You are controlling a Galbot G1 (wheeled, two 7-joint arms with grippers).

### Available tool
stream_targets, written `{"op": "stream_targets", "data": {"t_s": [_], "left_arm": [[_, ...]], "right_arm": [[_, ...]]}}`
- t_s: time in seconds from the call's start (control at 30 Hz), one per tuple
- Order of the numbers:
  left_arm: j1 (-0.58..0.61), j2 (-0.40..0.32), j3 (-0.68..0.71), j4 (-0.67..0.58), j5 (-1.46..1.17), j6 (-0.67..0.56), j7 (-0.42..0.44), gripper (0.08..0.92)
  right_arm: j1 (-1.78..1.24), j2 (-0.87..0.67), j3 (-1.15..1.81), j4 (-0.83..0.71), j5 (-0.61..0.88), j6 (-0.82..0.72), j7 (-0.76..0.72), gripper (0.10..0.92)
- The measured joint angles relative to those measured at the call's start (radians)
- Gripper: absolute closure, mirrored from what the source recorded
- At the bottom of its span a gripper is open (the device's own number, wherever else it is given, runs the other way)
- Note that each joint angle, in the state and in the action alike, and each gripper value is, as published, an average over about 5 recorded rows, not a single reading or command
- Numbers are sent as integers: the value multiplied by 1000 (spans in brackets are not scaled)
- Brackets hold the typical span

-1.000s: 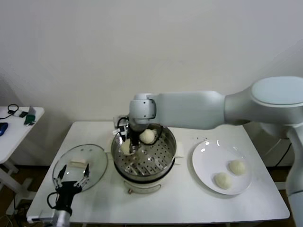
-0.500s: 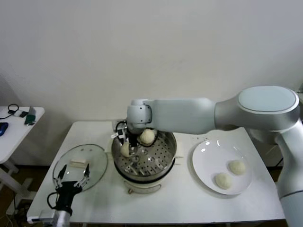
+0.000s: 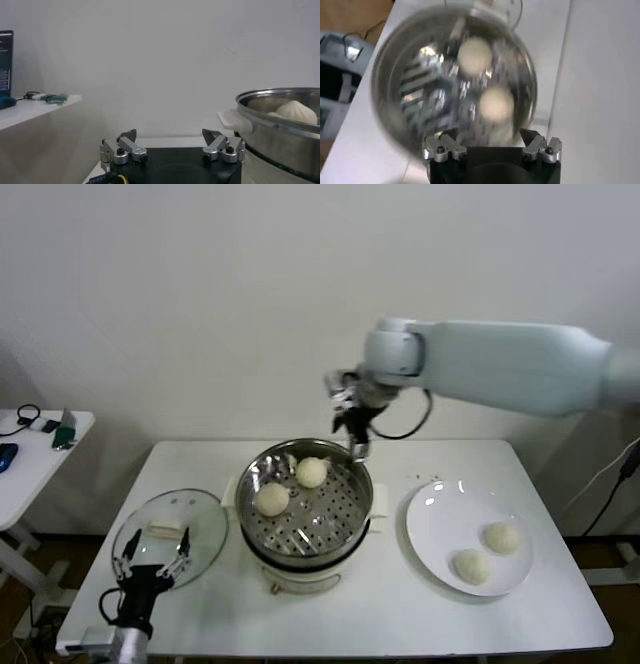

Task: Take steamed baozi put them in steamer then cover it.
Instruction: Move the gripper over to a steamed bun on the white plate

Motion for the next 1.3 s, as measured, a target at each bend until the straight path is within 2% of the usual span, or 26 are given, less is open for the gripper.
{"op": "stream_targets", "data": {"t_s": [0.27,0.5,1.3], "left_arm": [[12,-6,5,-4,9,-2,0,177],[20,-16,-1,-11,15,-2,0,177],[19,-34,9,1,37,1,0,177]], "right_arm": [[9,-253,-111,108,-130,49,-40,203],[-99,-378,-104,148,-233,53,-41,203],[-537,-458,162,73,-456,10,27,203]]}}
